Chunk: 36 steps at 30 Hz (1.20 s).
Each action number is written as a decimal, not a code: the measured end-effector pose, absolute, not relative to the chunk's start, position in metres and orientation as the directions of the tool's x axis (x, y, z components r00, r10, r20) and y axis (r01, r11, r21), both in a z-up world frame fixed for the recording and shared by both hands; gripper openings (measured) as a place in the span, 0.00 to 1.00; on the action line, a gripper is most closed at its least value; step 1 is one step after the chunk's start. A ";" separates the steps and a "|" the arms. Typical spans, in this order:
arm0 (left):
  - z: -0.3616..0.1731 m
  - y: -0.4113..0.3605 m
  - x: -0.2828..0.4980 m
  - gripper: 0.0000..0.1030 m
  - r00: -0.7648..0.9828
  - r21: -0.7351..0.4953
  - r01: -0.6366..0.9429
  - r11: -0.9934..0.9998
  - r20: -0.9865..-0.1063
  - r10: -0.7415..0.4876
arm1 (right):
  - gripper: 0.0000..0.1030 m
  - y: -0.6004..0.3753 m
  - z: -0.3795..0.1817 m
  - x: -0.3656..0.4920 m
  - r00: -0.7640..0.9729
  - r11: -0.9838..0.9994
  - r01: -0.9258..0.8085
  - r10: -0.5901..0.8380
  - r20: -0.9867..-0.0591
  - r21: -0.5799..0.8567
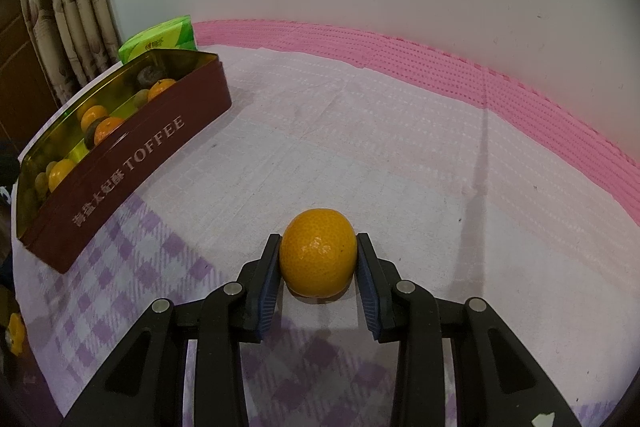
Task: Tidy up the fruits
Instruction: 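Carry the orange into the tin with the right gripper and release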
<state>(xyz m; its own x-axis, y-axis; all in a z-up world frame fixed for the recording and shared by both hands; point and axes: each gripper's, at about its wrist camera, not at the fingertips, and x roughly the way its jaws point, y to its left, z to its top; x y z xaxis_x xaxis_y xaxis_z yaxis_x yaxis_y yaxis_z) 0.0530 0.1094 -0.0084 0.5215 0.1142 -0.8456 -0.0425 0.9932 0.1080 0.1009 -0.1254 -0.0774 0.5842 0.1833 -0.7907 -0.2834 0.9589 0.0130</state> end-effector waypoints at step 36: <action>-0.009 0.177 0.027 0.86 0.535 0.100 -0.231 0.968 -0.818 0.212 | 0.31 -0.017 0.017 0.094 0.561 0.878 -0.469 0.378 -0.737 0.093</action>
